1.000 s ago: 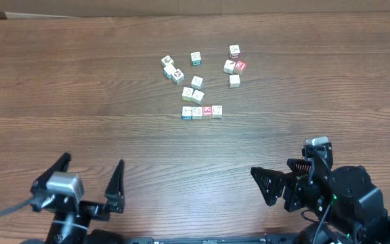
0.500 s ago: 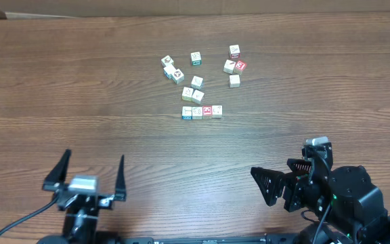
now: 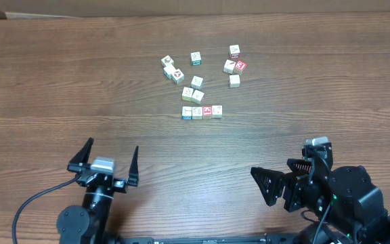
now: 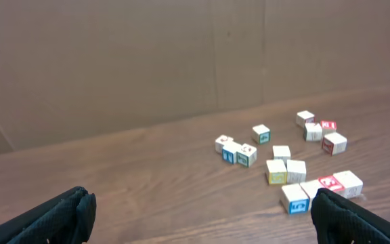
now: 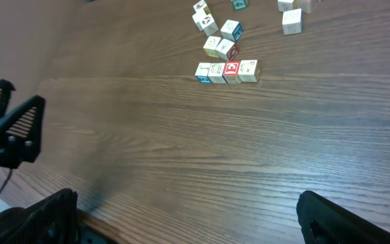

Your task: Form a horizontal line

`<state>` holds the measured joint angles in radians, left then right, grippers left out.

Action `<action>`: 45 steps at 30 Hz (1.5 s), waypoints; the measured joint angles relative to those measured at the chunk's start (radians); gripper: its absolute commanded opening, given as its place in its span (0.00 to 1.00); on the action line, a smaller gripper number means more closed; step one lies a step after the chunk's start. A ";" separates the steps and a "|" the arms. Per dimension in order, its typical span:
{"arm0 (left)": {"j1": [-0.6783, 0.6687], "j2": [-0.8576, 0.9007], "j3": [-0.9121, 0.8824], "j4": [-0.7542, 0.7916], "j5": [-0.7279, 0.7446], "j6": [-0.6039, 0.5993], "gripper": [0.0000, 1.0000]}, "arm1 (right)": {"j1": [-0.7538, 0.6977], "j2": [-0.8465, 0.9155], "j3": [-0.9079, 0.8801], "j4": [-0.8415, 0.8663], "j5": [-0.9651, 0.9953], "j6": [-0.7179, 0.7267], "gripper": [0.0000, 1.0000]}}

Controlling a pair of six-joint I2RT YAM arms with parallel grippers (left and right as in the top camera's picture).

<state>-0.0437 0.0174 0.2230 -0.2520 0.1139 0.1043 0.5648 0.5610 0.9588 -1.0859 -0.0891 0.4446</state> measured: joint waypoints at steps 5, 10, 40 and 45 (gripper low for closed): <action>0.000 0.000 -0.073 0.077 0.006 -0.027 1.00 | 0.000 0.000 0.000 0.001 0.000 0.000 1.00; 0.000 0.000 -0.118 0.124 0.010 -0.055 1.00 | 0.000 0.000 0.000 0.000 0.000 0.000 1.00; 0.000 -0.001 -0.196 0.163 0.033 -0.151 0.99 | 0.000 0.000 0.000 0.001 0.000 0.000 1.00; 0.000 -0.001 -0.196 0.163 0.033 -0.154 1.00 | 0.000 0.000 0.000 0.001 0.000 0.000 1.00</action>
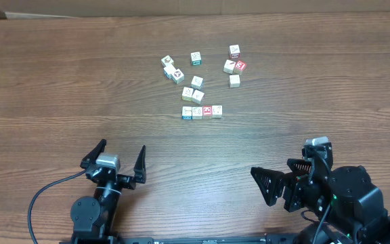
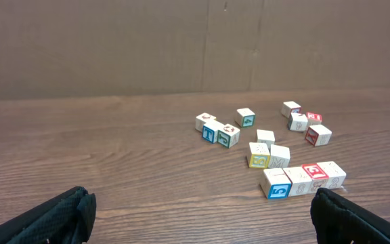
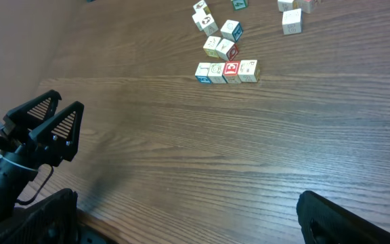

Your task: Form a horizontal line

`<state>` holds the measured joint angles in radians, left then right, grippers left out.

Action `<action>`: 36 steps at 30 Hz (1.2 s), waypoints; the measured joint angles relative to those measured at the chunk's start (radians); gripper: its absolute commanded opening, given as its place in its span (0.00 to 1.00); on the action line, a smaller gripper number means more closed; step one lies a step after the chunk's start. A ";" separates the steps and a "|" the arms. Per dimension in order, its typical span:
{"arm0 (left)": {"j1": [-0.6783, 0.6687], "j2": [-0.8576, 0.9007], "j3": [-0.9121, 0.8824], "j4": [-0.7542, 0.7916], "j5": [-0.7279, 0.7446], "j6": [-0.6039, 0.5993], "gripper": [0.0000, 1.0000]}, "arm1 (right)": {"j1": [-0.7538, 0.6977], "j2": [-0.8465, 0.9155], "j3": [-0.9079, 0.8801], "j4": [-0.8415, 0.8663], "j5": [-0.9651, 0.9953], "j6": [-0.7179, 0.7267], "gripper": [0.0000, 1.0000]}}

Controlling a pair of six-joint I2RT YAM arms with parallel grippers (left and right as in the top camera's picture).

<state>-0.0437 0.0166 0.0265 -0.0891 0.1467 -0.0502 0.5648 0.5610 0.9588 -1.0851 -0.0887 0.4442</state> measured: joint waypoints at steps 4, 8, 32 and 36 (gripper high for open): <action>0.000 0.000 0.000 0.000 0.000 0.000 1.00 | 0.000 0.000 0.000 0.000 0.000 0.000 1.00; 0.000 0.000 0.000 0.000 0.000 0.000 0.99 | 0.000 0.000 0.000 -0.001 0.000 0.001 1.00; 0.000 0.000 -0.001 0.000 0.000 0.000 1.00 | -0.095 -0.054 -0.097 0.119 0.172 -0.228 1.00; 0.000 0.000 -0.002 0.000 0.000 0.000 1.00 | -0.163 -0.133 -0.258 0.265 0.183 -0.260 1.00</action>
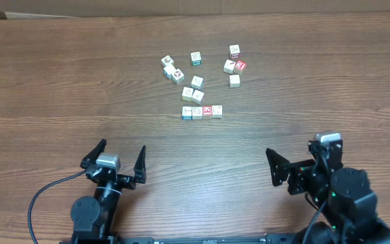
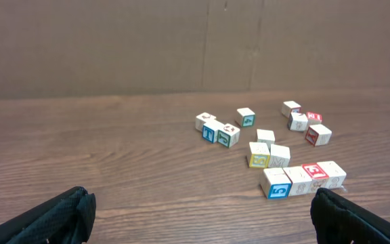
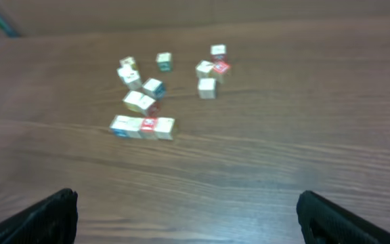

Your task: Form a horizontal line

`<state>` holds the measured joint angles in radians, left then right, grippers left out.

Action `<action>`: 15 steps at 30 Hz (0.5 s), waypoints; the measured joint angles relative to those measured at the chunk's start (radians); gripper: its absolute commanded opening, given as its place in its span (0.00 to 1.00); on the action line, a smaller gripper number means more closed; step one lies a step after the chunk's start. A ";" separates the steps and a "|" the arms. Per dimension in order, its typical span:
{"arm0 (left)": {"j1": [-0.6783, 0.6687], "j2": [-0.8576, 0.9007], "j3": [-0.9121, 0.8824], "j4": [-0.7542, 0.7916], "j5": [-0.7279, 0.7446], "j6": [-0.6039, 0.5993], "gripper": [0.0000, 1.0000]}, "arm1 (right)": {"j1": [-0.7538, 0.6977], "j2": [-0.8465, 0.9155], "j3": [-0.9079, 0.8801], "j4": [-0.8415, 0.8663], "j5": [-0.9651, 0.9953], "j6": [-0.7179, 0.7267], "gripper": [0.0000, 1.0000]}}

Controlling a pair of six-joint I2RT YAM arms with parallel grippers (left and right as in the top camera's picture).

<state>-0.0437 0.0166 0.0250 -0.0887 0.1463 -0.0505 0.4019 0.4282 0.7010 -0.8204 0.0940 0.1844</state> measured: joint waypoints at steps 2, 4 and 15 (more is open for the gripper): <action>0.000 0.000 0.000 0.000 0.000 0.000 1.00 | -0.023 -0.051 -0.097 0.070 -0.001 -0.008 1.00; 0.000 0.000 0.000 0.000 0.000 0.000 1.00 | -0.035 -0.101 -0.181 0.134 -0.005 -0.012 1.00; 0.000 0.000 -0.001 0.000 0.000 0.000 1.00 | -0.062 -0.359 -0.502 0.399 -0.031 -0.025 1.00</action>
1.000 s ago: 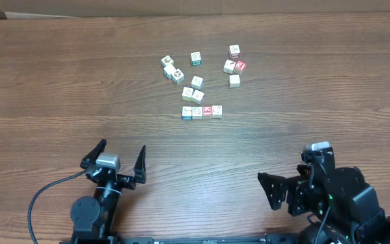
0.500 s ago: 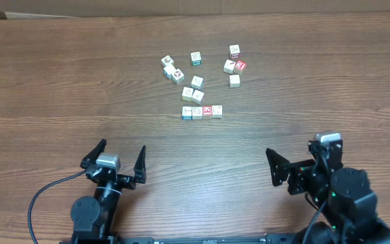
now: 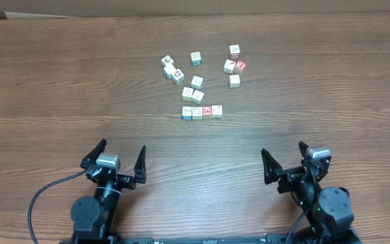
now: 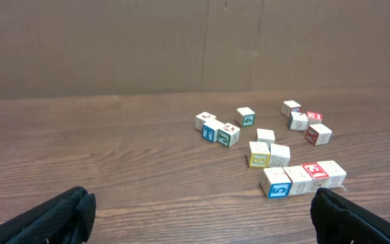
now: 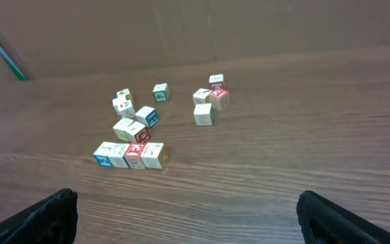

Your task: Form a horizontal line

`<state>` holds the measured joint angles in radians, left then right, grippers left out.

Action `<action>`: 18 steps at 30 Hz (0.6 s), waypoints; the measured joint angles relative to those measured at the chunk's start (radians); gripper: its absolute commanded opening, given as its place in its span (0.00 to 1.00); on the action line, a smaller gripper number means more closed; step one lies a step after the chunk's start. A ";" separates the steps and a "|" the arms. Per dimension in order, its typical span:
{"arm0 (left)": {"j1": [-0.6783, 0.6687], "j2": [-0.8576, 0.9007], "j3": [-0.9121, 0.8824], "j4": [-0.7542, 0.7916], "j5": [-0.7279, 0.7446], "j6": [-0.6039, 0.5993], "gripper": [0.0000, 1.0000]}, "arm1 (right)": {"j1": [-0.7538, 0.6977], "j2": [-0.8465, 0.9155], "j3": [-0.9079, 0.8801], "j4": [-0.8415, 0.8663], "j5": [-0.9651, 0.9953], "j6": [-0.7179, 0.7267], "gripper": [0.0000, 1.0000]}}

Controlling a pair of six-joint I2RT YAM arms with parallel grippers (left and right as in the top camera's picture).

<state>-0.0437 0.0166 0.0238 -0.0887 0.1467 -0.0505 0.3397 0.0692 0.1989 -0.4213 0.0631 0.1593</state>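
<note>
Several small letter blocks lie on the wooden table (image 3: 59, 81). A short row of blocks (image 3: 202, 112) runs left to right, blue face at its left end and a red one third; it shows as the row (image 4: 303, 179) and the row (image 5: 130, 154) in the wrist views. Loose blocks sit behind it: a pair (image 3: 193, 93), a cluster (image 3: 172, 70) at the left, a group with a red block (image 3: 234, 66) at the right. My left gripper (image 3: 114, 163) and right gripper (image 3: 286, 161) stand open near the front edge, nothing between their fingers.
A brown cardboard wall (image 4: 181, 47) stands behind the table's far edge. A black cable (image 3: 39, 200) loops off the left arm's base at the front left.
The right arm has turned to face the blocks squarely, its gripper now pointing straight back at the table. The left arm and all blocks are where they were.
At first both arms sat near the front edge, the left gripper angled left and the right gripper turned toward the left. Then the left arm faced the blocks. The right arm swung round afterwards and now faces them too. The blocks never moved.
</note>
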 measured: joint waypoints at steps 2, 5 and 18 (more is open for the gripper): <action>0.000 0.000 0.000 0.000 0.000 0.000 1.00 | -0.001 -0.032 -0.031 0.018 -0.003 0.000 1.00; 0.000 0.000 0.000 0.000 0.000 0.000 1.00 | -0.007 -0.054 -0.060 0.030 -0.004 0.000 1.00; 0.000 0.000 0.000 0.000 0.000 0.000 0.99 | -0.011 -0.054 -0.077 0.037 -0.004 0.000 1.00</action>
<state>-0.0437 0.0166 0.0238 -0.0887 0.1467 -0.0505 0.3286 0.0154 0.1223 -0.3847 0.0589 0.1593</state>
